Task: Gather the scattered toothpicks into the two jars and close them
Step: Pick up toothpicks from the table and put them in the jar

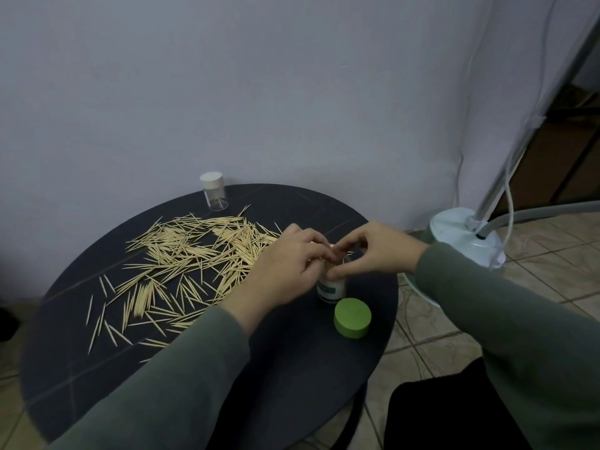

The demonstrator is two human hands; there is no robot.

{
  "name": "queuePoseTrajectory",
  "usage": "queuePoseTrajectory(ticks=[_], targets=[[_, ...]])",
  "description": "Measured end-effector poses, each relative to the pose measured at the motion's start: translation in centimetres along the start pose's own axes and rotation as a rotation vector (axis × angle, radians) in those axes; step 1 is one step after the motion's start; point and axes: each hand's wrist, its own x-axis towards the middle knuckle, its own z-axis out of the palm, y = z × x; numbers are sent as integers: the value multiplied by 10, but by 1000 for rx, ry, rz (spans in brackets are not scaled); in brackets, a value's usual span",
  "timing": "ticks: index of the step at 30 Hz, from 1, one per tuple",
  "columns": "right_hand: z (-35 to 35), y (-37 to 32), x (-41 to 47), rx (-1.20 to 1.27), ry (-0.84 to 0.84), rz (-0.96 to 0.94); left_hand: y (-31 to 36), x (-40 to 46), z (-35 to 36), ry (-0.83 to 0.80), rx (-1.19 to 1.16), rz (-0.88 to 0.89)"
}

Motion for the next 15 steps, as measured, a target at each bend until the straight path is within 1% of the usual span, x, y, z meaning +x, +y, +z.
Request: queuePoseTrajectory(ticks=[2, 4, 5, 6, 7, 8, 10, 12, 15], targets=[[-2, -1, 0, -24, -37, 13, -3, 1, -4, 46, -57, -31], [-7, 1, 0, 0, -68, -2, -5, 5, -10, 102, -62, -117], [-8, 4, 2, 70, -70, -9, -7, 6, -12, 105, -39, -178], [-8, 7, 5, 138, -63, -8, -11, 7, -14, 78, -16, -243], [-6, 9, 8, 152, -42, -4, -16, 8, -16, 24, 6, -307], [-2, 12, 13, 100, 0, 6, -20, 7, -16, -52, 33, -365], [8, 18, 24, -108, 77, 39, -25, 3, -14, -183, 98, -453], [18, 21, 34, -267, 94, 65, -23, 0, -10, -224, 144, -533], [22, 23, 46, -365, 96, 83, -18, 0, -1, -271, 251, -643]])
